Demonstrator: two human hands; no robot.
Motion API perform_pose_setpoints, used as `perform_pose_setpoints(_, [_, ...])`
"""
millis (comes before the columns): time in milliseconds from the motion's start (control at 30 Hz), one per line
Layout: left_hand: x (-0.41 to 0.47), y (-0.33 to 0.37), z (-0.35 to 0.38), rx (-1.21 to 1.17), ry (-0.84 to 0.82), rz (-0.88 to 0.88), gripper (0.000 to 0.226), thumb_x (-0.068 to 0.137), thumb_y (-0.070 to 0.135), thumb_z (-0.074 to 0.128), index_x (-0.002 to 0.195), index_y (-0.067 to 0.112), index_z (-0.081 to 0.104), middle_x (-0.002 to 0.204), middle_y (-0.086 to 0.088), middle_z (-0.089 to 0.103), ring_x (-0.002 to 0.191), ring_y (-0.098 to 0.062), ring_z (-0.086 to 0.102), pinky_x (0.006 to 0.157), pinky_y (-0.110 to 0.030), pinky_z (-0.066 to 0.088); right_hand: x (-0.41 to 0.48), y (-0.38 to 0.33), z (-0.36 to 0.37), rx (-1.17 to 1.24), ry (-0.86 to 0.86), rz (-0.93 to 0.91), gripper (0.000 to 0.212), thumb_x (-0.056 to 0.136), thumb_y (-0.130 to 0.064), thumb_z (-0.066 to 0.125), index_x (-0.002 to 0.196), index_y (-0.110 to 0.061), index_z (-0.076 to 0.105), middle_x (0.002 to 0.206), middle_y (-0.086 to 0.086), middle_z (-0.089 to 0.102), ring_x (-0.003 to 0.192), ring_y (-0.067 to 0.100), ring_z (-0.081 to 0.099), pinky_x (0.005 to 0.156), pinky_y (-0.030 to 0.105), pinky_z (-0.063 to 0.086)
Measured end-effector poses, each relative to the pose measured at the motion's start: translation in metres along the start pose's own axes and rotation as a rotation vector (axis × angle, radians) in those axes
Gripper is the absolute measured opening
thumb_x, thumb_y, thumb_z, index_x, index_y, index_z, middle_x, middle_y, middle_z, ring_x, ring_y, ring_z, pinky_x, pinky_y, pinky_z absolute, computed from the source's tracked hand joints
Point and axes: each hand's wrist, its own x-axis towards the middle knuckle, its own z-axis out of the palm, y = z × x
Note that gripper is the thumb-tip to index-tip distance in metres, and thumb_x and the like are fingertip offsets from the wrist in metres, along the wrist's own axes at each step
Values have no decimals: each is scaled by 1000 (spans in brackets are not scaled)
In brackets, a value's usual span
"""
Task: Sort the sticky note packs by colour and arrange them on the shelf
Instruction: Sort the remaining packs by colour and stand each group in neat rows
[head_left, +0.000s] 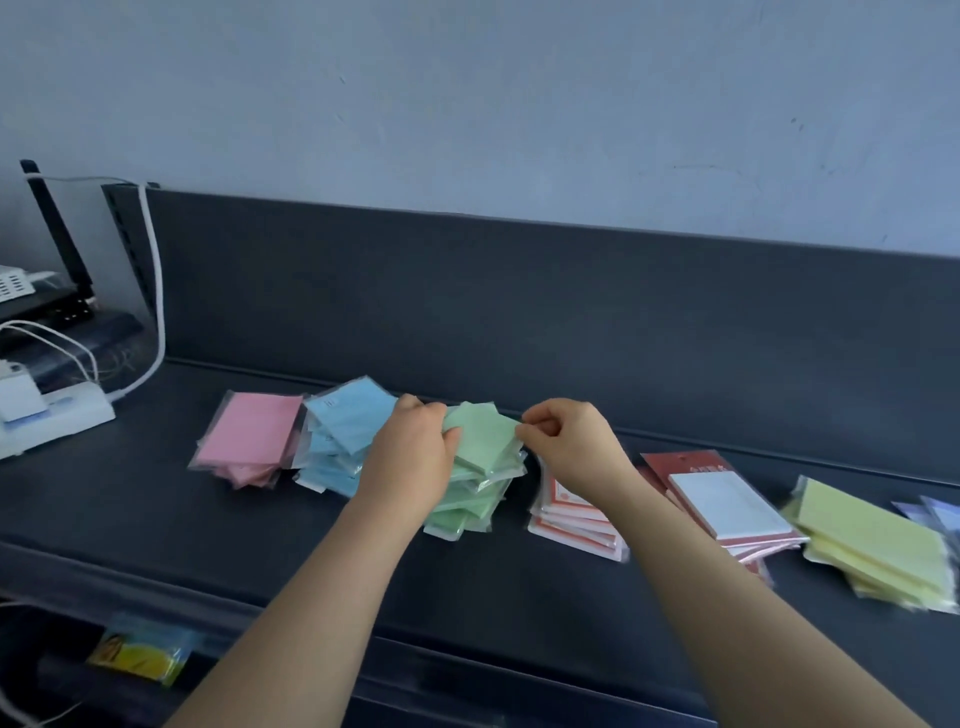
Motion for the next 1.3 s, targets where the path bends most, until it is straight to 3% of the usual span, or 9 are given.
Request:
perform_pose_setpoints(200, [-8,0,-5,45,154,160,28,96,25,52,104,4,69,103,-8,61,96,-26,56,79,-38,50,-21,12,-20,-154,81,-51,32,94,-26,57,123,-14,63,121,-3,65,112,13,59,94,24,45])
perform_pose_setpoints(300, [-12,12,1,60,207,270,19,90,20,61,93,4,72,90,-8,65,86,-31,59,70,-41,51,-35,24,-37,-295,120,-53,38,95,-27,53,131,-17,56,134,-3,57,122,15,53,99,25,40])
perform_pose_setpoints(467, [-27,57,20,23,206,408,15,86,18,66,94,8,74,90,-6,70,83,-31,62,72,-39,52,-65,48,-71,-452,202,-39,29,93,-18,54,118,-6,61,122,7,63,110,24,55,88,31,41])
perform_pose_setpoints(600, [-46,102,40,9,166,498,17,83,20,61,86,9,74,80,-4,70,73,-30,62,65,-39,53,-93,73,-110,-492,206,-30,37,96,-23,53,131,-12,55,133,1,57,122,20,51,95,26,39])
perform_pose_setpoints(733, [-70,156,64,3,122,534,11,82,21,69,85,11,74,82,-1,71,74,-27,63,68,-37,53,-119,105,-159,-521,226,34,36,95,-22,53,127,-5,57,132,6,58,120,24,52,94,29,38])
perform_pose_setpoints(800, [-83,187,78,-11,95,545,15,84,22,65,81,10,73,80,-2,70,74,-27,62,66,-37,54,-135,124,-187,-555,238,39,38,95,-23,53,131,-10,55,136,1,55,124,21,50,95,28,38])
perform_pose_setpoints(933, [-116,256,108,-68,57,572,16,85,24,66,82,10,73,81,-2,70,74,-27,61,65,-37,53,-171,165,-247,-568,251,80,25,94,-21,52,115,-11,61,119,0,62,114,24,55,85,33,44])
perform_pose_setpoints(1067, [-145,325,141,-95,28,594,15,85,24,67,86,11,74,83,-2,71,76,-27,63,67,-38,53,-203,211,-304,-604,273,132,28,95,-22,51,115,-6,61,122,3,62,113,23,54,88,36,47])
perform_pose_setpoints(1300, [-168,415,195,-112,-50,621,44,86,40,39,81,11,72,77,1,68,73,-26,61,66,-36,51,-237,281,-384,-598,300,196,40,97,-28,50,136,-15,51,139,-5,52,126,17,49,96,26,39])
